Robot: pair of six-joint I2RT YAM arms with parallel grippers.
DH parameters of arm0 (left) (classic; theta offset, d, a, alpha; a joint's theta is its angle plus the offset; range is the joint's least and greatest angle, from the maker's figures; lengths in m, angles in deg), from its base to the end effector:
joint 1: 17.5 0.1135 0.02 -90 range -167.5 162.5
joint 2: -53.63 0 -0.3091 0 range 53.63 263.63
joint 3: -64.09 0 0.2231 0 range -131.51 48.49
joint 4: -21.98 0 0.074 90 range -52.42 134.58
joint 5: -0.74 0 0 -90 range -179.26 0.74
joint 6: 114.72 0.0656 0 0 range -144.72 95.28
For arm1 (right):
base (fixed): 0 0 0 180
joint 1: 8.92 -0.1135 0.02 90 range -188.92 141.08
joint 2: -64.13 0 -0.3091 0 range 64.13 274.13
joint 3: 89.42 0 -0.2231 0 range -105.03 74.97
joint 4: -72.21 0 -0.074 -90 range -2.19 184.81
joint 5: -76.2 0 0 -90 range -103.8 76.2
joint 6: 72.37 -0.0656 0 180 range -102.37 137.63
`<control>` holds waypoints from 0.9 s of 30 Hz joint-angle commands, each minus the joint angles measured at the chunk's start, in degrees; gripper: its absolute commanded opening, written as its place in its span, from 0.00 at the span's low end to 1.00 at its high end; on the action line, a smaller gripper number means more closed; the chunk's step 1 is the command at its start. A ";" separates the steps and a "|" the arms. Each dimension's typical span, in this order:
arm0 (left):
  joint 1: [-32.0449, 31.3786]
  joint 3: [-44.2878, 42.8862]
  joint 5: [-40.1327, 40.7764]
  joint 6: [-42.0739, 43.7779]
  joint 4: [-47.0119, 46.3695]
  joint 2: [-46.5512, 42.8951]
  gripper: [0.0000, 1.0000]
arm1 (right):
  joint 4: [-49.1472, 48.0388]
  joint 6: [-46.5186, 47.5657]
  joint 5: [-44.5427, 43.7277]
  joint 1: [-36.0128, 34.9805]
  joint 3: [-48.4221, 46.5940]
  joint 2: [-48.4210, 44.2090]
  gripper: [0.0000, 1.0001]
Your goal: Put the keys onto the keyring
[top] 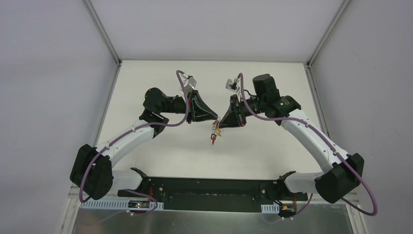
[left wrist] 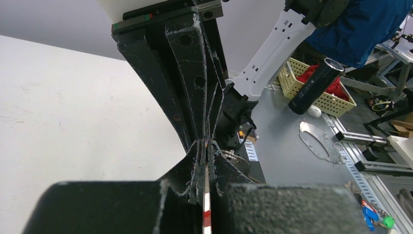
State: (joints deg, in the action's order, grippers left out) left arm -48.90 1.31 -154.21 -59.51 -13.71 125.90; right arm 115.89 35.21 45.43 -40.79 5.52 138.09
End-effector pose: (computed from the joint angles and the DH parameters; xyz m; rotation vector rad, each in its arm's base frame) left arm 0.1715 -0.1743 0.4161 1.0964 1.1376 -1.5581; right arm 0.1776 0.1768 0.3956 -1.3777 1.5291 1.2423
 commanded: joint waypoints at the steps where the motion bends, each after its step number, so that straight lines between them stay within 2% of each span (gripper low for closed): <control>1: 0.37 -0.61 -2.17 -0.57 -4.63 -0.36 0.00 | -0.36 1.67 -0.05 -0.18 -1.07 -1.18 0.11; 13: 0.37 -0.99 -2.73 -2.77 -6.80 0.27 0.00 | 3.19 5.34 -2.80 1.51 -3.68 -5.66 0.32; 27: 0.28 -0.59 -1.65 -3.70 -6.50 -0.17 0.00 | 3.48 4.22 -4.68 -0.04 -8.91 -2.65 0.31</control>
State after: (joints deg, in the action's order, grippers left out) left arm -48.92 1.31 -155.34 -61.87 -15.78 126.38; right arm 119.54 39.15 41.18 -40.05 -1.21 134.50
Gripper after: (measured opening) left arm 0.010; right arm 0.323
